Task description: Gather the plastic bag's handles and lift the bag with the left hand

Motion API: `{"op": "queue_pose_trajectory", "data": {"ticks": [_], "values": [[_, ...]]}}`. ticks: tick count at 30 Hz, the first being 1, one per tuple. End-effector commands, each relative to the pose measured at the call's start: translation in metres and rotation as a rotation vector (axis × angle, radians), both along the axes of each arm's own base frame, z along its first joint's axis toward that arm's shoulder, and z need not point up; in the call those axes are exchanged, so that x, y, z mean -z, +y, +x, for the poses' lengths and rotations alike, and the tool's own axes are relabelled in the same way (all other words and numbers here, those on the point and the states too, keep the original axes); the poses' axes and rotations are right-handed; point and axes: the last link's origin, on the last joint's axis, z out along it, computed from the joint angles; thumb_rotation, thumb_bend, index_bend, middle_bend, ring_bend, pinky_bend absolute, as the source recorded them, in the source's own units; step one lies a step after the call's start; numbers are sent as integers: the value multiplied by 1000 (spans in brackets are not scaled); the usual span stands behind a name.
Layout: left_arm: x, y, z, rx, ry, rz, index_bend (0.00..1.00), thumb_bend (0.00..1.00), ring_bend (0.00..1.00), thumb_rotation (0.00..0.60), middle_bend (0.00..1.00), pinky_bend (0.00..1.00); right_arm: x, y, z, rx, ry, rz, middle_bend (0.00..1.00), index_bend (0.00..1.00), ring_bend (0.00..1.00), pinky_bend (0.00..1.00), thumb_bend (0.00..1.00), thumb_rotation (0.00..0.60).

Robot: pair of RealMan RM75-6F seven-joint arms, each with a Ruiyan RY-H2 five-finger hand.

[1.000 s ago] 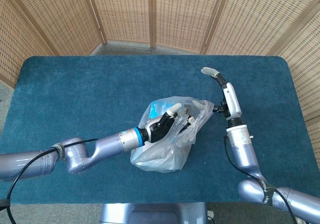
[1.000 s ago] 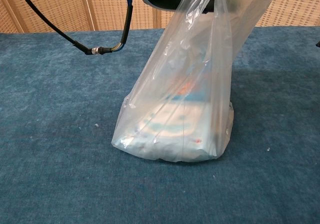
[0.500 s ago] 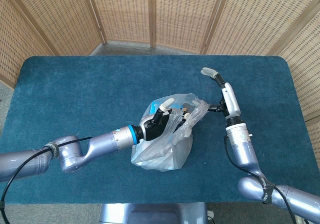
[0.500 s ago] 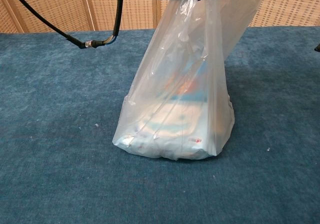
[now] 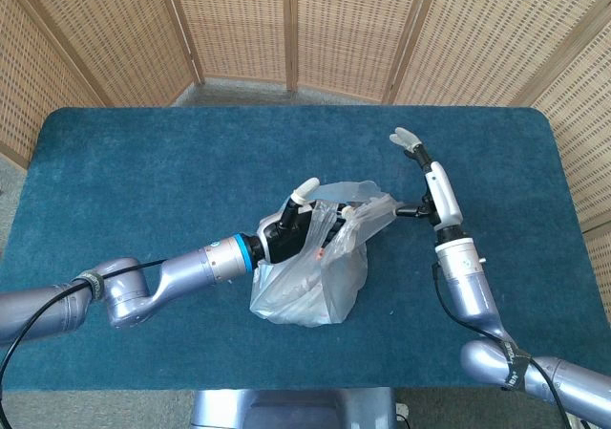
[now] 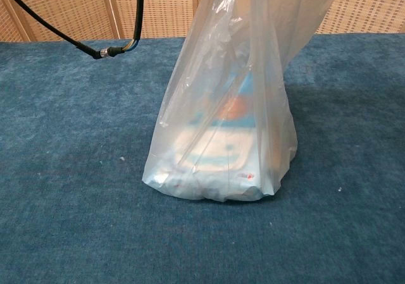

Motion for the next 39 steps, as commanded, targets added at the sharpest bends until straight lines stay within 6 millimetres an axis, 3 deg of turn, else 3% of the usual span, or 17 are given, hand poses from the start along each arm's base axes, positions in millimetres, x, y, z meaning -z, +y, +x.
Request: {"op": "queue_pose_trajectory", "data": {"ticks": [1,16,39], "values": [[2,0,-1,-2,7,1,454,135,603,0,585,677,-2,2,1,-14,-8,5,122,17,85,92,64,600],[9,1,-6,-14,31,-1,454,136,603,0,585,677,-16,15,-18,-35,29,-3,103,0,67,89,65,600],[5,2,-18,-34,21,9,454,135,603,0,585,677,-35,43,-34,-73,59,10,103,0,67,90,67,600]]}}
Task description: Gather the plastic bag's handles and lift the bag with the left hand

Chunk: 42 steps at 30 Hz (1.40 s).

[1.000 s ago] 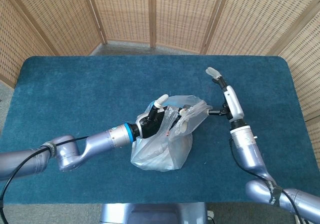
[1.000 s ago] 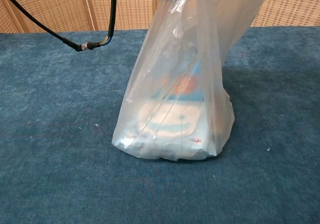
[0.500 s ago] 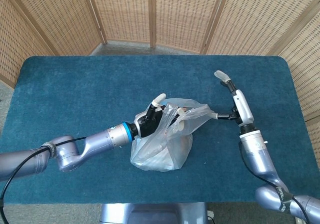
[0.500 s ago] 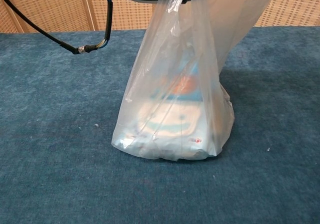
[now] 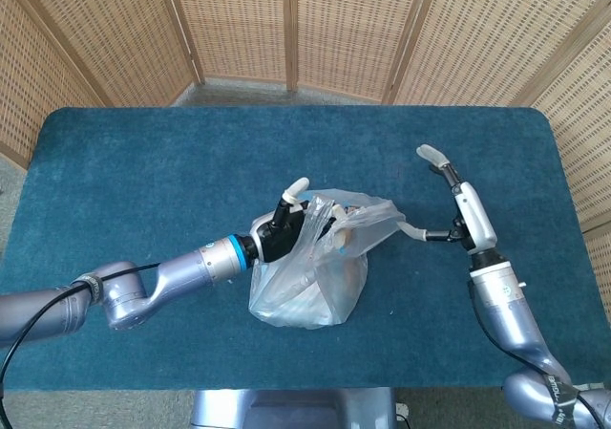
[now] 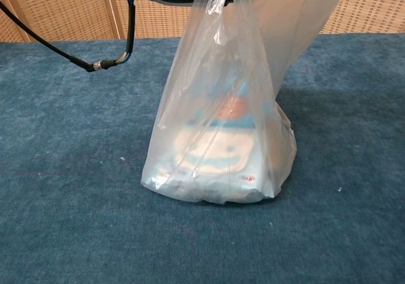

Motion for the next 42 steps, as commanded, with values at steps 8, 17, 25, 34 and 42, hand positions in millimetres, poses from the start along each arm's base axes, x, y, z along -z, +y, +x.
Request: {"op": "queue_pose_trajectory", "data": {"ticks": [8,17,25,34,42], "values": [[-1,1,-2,6,24,1,454,135,603,0,585,677,-4,14,-13,3,44,8,103,0,67,92,70,600],[1,-1,5,31,40,3,454,135,603,0,585,671,-10,20,-21,10,85,-16,103,0,67,94,72,600],[2,-7,15,97,94,5,454,133,598,0,577,577,-12,21,-30,38,121,-37,103,0,67,94,74,600],[10,-11,26,96,94,-46,455,131,591,0,567,567,-16,16,-36,64,137,-66,103,0,67,94,77,600],[17,-7,46,-27,-27,-153,454,130,591,0,567,567,-18,18,-39,70,138,-77,103,0,67,94,78,600]]}}
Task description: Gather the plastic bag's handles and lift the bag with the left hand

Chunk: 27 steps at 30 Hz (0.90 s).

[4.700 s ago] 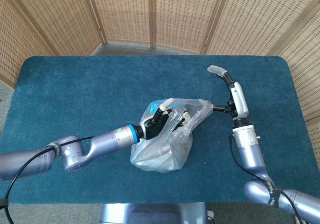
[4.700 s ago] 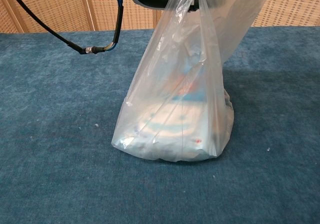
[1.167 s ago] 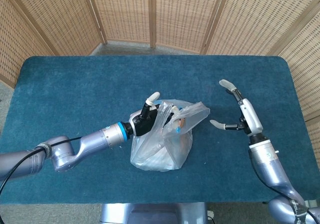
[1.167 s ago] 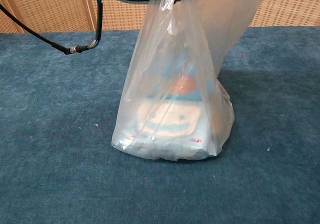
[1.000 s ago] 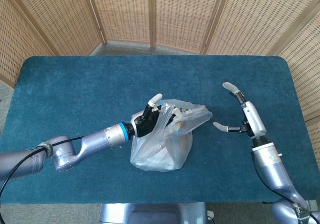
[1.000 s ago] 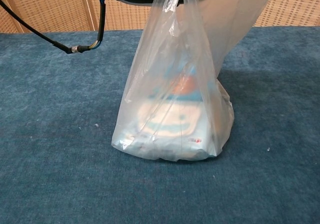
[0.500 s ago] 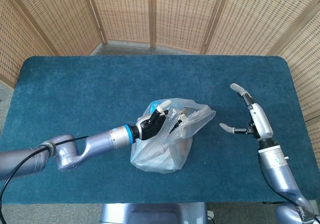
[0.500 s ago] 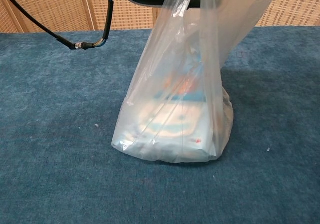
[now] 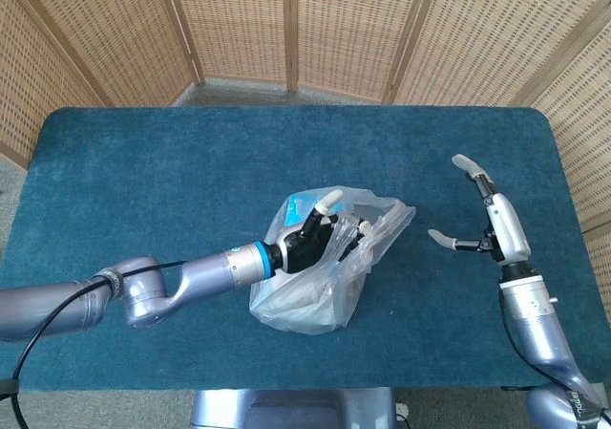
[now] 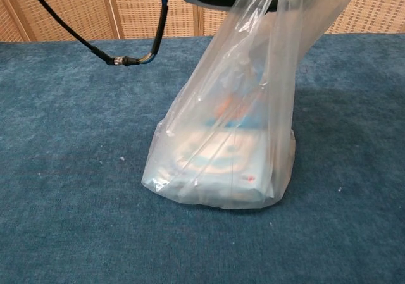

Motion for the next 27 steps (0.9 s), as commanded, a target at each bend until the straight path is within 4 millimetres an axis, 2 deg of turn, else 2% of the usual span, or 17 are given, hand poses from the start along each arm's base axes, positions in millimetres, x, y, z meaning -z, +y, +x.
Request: {"op": "queue_pose_trajectory", "data": {"ticks": [1,11,20,27], "values": [[2,2,8,-54,-61,-46,454,130,591,0,567,567,-1,1,-1,1,-1,-3,103,0,67,94,77,598],[3,7,17,-165,-187,-148,455,132,605,0,567,644,-1,-1,-1,1,1,-9,103,0,67,94,78,600],[-6,12,8,-230,-243,-152,454,162,678,0,569,731,-2,3,-4,2,-1,-11,103,0,67,94,78,600],[-14,16,5,-270,-281,-133,454,198,755,0,627,805,-2,6,-5,-2,3,-15,103,0,67,94,77,598]]}}
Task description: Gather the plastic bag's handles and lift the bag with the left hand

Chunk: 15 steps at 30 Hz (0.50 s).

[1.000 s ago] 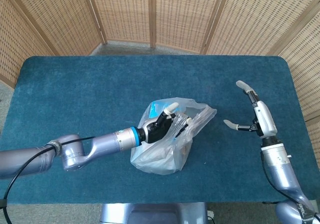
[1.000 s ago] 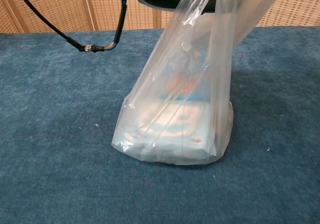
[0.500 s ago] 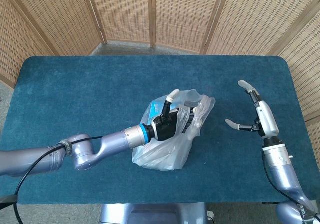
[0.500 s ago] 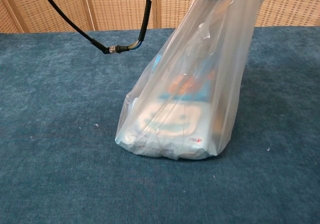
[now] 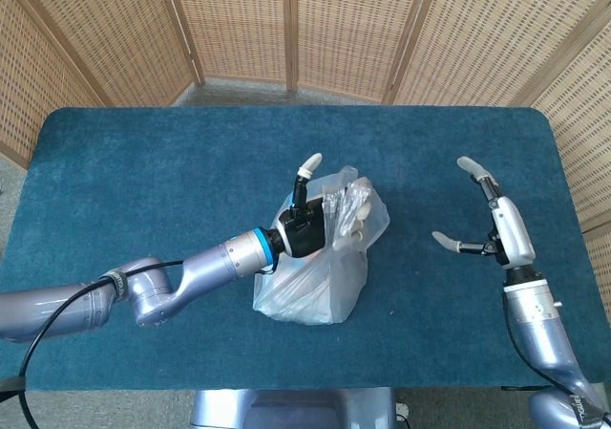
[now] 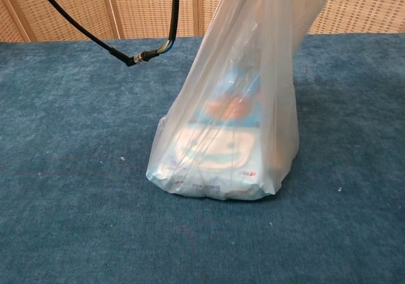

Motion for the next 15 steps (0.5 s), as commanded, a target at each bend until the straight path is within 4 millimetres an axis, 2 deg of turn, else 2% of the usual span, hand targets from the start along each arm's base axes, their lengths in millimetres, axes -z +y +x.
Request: {"op": "queue_pose_trajectory", "data": {"ticks": [1,5,9,15], "values": [[-4,2,-2,-18,-10,13,454,207,763,0,634,812,0,2,0,-2,3,-2,103,0,67,94,77,598],[-15,6,-6,-51,-25,59,468,247,790,0,662,837,-4,6,-1,-5,3,-15,103,0,67,94,80,600],[-20,6,-7,-62,-23,92,522,292,817,0,686,857,-7,11,-3,-2,7,-27,103,0,67,94,90,600],[-29,6,-9,-77,-22,132,541,334,820,0,691,858,-10,19,-13,25,41,-28,103,10,67,94,102,600]]}}
